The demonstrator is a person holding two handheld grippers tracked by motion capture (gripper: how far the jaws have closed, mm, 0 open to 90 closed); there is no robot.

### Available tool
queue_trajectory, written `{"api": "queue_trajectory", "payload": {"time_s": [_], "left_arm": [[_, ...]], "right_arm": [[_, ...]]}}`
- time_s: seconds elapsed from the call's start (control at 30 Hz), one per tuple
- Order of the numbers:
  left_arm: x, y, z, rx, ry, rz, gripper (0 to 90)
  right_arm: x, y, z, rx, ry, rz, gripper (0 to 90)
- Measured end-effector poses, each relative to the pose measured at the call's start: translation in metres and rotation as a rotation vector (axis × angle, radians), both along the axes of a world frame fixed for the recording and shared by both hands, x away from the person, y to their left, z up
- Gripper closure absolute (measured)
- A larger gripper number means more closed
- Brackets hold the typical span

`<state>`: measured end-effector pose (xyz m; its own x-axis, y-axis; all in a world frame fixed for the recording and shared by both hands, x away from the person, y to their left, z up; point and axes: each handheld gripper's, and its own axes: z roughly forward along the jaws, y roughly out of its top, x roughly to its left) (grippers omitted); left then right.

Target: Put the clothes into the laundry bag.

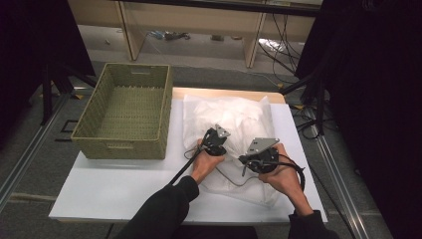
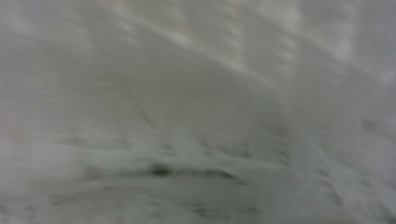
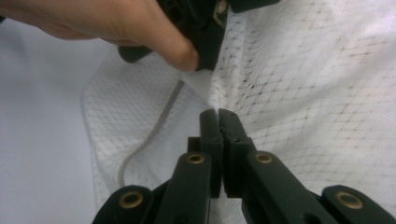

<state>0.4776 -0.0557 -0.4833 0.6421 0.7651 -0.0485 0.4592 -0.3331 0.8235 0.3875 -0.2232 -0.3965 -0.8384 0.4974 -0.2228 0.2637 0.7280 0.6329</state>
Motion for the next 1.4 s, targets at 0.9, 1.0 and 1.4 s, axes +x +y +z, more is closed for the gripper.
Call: {"api": "queue_trajectory", "payload": {"time_s": [0.9,1.0,1.4], "left_arm": [[0.004,0.016,-0.013,-0.03,0.105,-0.047,85.2],[-0.007,0.022,-0.009,0.022,0.123,-0.083,68.8],[-0.052,0.101,0.014,0.079,0.205,-0.005,38.8]], "right_arm": [[-0.001,0.003,-0.005,-0.013,0.006,0.011,90.0],[-0.001,0.002,-0.005,-0.008,0.013,0.012,90.0],[-0.001,0.002,-0.003,-0.003,0.012,-0.003,90.0]]}}
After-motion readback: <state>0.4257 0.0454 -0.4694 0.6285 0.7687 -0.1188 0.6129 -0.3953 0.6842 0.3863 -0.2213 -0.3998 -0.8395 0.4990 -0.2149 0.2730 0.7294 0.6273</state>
